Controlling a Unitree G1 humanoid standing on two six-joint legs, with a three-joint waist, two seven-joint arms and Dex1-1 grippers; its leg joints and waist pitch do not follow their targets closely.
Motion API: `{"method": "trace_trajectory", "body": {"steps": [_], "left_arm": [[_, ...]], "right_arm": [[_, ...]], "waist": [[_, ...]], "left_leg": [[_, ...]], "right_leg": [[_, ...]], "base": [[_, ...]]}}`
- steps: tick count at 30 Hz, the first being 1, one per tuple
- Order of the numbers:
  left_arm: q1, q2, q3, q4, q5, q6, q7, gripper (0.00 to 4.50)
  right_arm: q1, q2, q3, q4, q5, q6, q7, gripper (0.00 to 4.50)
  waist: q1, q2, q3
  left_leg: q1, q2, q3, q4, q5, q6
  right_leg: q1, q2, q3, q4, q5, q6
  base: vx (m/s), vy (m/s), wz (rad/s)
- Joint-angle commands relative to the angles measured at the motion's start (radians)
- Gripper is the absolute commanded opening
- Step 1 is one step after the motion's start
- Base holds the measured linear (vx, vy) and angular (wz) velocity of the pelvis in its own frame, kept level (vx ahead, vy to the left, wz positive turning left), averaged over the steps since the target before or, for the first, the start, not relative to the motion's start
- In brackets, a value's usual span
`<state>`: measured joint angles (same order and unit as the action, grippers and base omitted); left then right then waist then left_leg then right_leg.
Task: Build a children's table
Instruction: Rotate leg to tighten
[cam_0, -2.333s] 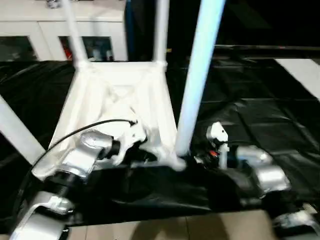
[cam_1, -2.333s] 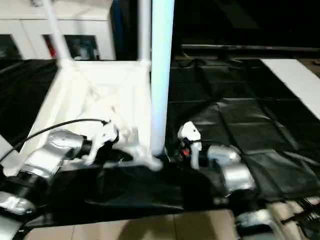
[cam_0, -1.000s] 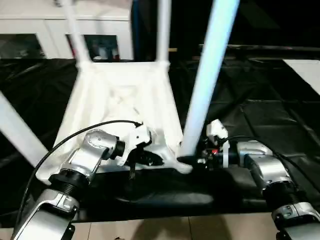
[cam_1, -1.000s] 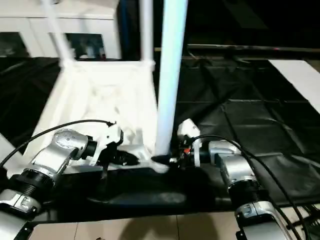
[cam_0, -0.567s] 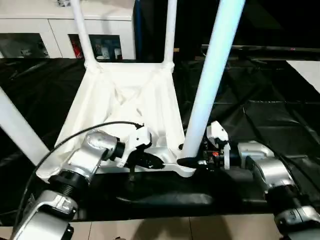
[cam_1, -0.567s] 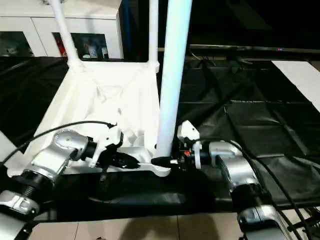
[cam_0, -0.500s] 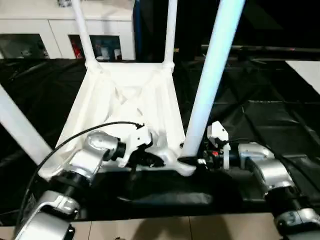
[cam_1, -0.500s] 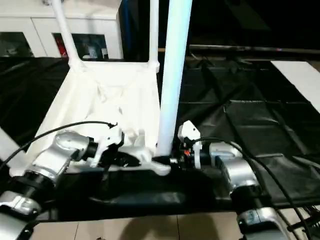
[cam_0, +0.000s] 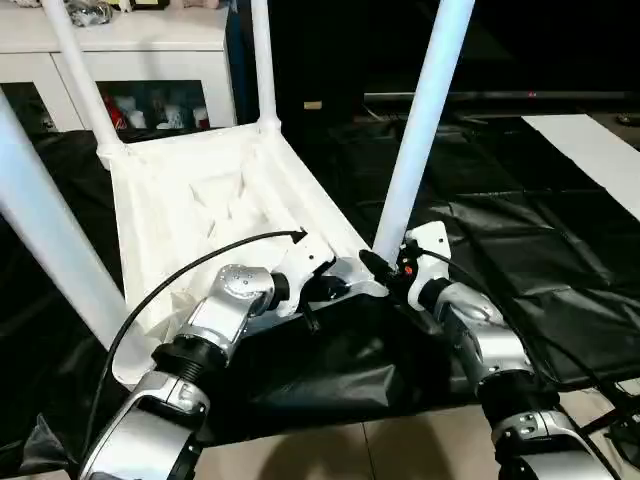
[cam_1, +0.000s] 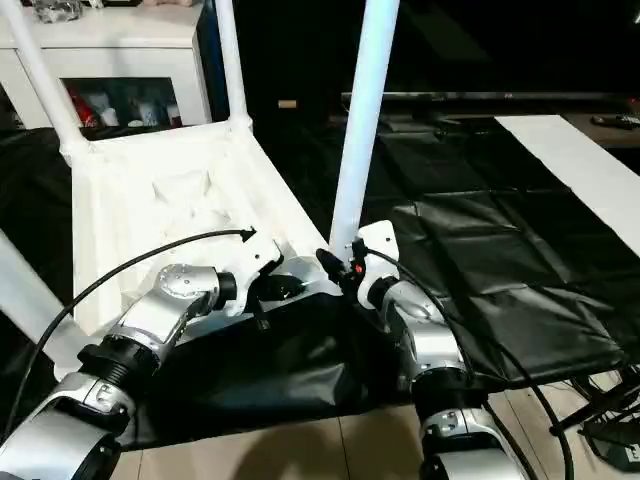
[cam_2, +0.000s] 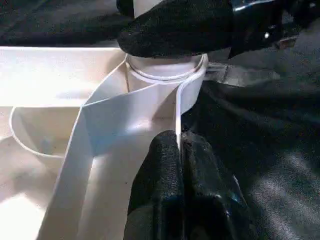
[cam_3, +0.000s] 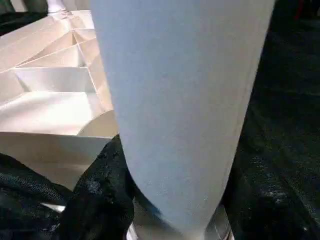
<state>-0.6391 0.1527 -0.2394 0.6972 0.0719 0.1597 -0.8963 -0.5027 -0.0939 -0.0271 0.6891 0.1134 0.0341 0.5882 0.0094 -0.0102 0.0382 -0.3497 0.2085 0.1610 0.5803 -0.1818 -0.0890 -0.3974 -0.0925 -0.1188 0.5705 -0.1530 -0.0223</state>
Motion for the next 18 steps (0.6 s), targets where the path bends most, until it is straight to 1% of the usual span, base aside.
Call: {"method": "trace_trajectory", "body": {"steps": [1,2,3,4,5,6,7,8,9,10,11,12,13,14,15,16,17,18], "left_arm": [[-0.040,-0.061,-0.049,-0.035,-0.029,-0.037,-0.039,0.00],[-0.036,-0.042,-0.051,-0.041,-0.030,-0.039,-0.065,0.00],[-0.034,-0.032,-0.053,-0.043,-0.030,-0.040,-0.077,0.00],[-0.032,-0.022,-0.055,-0.046,-0.030,-0.041,-0.091,0.00],[-0.028,-0.011,-0.056,-0.051,-0.030,-0.044,-0.108,0.00],[-0.023,0.003,-0.058,-0.060,-0.032,-0.041,-0.131,0.00],[-0.018,0.018,-0.062,-0.070,-0.034,-0.041,-0.156,0.00],[-0.009,0.041,-0.067,-0.086,-0.039,-0.043,-0.195,0.00],[-0.002,0.055,-0.071,-0.098,-0.044,-0.038,-0.222,0.00],[0.005,0.070,-0.074,-0.111,-0.048,-0.037,-0.252,0.00],[0.014,0.088,-0.078,-0.125,-0.051,-0.041,-0.288,0.00],[0.023,0.111,-0.085,-0.135,-0.048,-0.047,-0.321,0.00],[0.026,0.119,-0.086,-0.138,-0.046,-0.050,-0.333,0.00],[0.035,0.141,-0.094,-0.145,-0.042,-0.057,-0.365,0.00],[0.037,0.146,-0.096,-0.148,-0.043,-0.058,-0.374,0.00],[0.043,0.160,-0.101,-0.157,-0.044,-0.057,-0.393,0.00],[0.049,0.172,-0.105,-0.166,-0.044,-0.055,-0.410,0.00],[0.052,0.181,-0.109,-0.173,-0.046,-0.054,-0.421,0.00]], "right_arm": [[0.024,0.094,0.120,-0.002,0.056,0.080,0.218,2.53],[0.028,0.070,0.126,-0.019,0.062,0.088,0.265,2.70],[0.030,0.056,0.131,-0.027,0.063,0.088,0.287,2.70],[0.031,0.039,0.136,-0.034,0.061,0.086,0.307,2.74],[0.031,0.021,0.140,-0.036,0.057,0.077,0.326,2.81],[0.030,-0.002,0.142,-0.042,0.060,0.077,0.353,2.91],[0.030,-0.026,0.143,-0.050,0.066,0.081,0.386,2.91],[0.028,-0.061,0.144,-0.059,0.074,0.088,0.437,2.91],[0.027,-0.085,0.148,-0.065,0.077,0.092,0.472,2.91],[0.028,-0.111,0.155,-0.074,0.074,0.095,0.512,2.91],[0.031,-0.147,0.167,-0.088,0.070,0.103,0.571,2.91],[0.034,-0.188,0.180,-0.101,0.068,0.115,0.637,2.91],[0.035,-0.202,0.184,-0.106,0.068,0.121,0.660,2.91],[0.034,-0.231,0.192,-0.109,0.063,0.123,0.701,2.91],[0.033,-0.236,0.193,-0.109,0.061,0.121,0.711,2.91],[0.031,-0.249,0.194,-0.109,0.057,0.117,0.729,2.91],[0.029,-0.257,0.196,-0.108,0.054,0.114,0.741,2.91],[0.027,-0.263,0.197,-0.108,0.054,0.113,0.751,2.91]], "waist": [[0.003,0.002,-0.049],[0.005,0.001,-0.053],[0.006,0.002,-0.053],[0.008,0.001,-0.055],[0.009,0.001,-0.056],[0.012,-0.002,-0.057],[0.015,0.000,-0.058],[0.020,-0.001,-0.062],[0.026,0.001,-0.061],[0.026,0.001,-0.061],[0.032,0.002,-0.061],[0.038,0.005,-0.061],[0.043,0.004,-0.061],[0.047,0.005,-0.059],[0.053,0.009,-0.060],[0.055,0.009,-0.059],[0.059,0.007,-0.058],[0.060,0.007,-0.057]], "left_leg": [[-0.002,0.013,-0.004,-0.073,-0.371,0.053],[-0.005,0.017,-0.004,-0.074,-0.346,0.060],[-0.006,0.017,-0.003,-0.074,-0.337,0.064],[-0.007,0.019,-0.002,-0.073,-0.314,0.069],[-0.008,0.020,-0.001,-0.073,-0.305,0.071],[-0.007,0.019,0.002,-0.071,-0.284,0.076],[-0.006,0.020,0.006,-0.068,-0.263,0.083],[-0.010,0.019,0.006,-0.066,-0.233,0.095],[-0.011,0.021,0.008,-0.065,-0.209,0.105],[-0.011,0.021,0.008,-0.065,-0.209,0.105],[-0.009,0.023,0.010,-0.065,-0.190,0.108],[-0.006,0.024,0.009,-0.066,-0.187,0.107],[-0.007,0.027,0.012,-0.064,-0.183,0.113],[-0.006,0.029,0.012,-0.065,-0.183,0.113],[-0.002,0.031,0.013,-0.065,-0.193,0.107],[0.000,0.031,0.014,-0.066,-0.197,0.102],[0.000,0.031,0.013,-0.069,-0.218,0.087],[0.001,0.031,0.014,-0.070,-0.226,0.083]], "right_leg": [[0.042,-0.051,0.038,-0.099,-0.521,-0.098],[0.046,-0.054,0.043,-0.091,-0.472,-0.117],[0.047,-0.053,0.044,-0.088,-0.451,-0.125],[0.048,-0.055,0.048,-0.081,-0.407,-0.144],[0.048,-0.054,0.049,-0.078,-0.385,-0.154],[0.049,-0.055,0.051,-0.074,-0.352,-0.171],[0.049,-0.055,0.053,-0.069,-0.318,-0.188],[0.059,-0.055,0.052,-0.063,-0.287,-0.198],[0.058,-0.055,0.054,-0.059,-0.256,-0.207],[0.058,-0.055,0.054,-0.059,-0.256,-0.207],[0.058,-0.053,0.053,-0.057,-0.235,-0.217],[0.058,-0.052,0.052,-0.056,-0.231,-0.219],[0.059,-0.049,0.052,-0.052,-0.215,-0.223],[0.058,-0.049,0.052,-0.052,-0.214,-0.224],[0.055,-0.051,0.053,-0.053,-0.220,-0.226],[0.053,-0.051,0.053,-0.053,-0.224,-0.227],[0.054,-0.052,0.053,-0.053,-0.247,-0.224],[0.052,-0.052,0.053,-0.055,-0.261,-0.219]], "base": [[0.000,0.000,0.00],[0.000,0.000,0.00],[0.000,0.000,0.00],[0.000,0.000,0.00],[0.000,0.000,0.00],[0.000,0.000,0.00],[0.000,0.000,0.00],[0.000,0.000,0.00],[0.000,0.000,0.00],[0.000,0.000,0.00],[0.000,0.000,0.00],[0.000,0.000,0.00],[0.000,0.000,0.00],[0.000,0.000,0.00],[0.000,0.000,0.00],[0.000,0.000,0.00],[0.000,0.000,0.00],[0.000,0.000,0.00]]}}
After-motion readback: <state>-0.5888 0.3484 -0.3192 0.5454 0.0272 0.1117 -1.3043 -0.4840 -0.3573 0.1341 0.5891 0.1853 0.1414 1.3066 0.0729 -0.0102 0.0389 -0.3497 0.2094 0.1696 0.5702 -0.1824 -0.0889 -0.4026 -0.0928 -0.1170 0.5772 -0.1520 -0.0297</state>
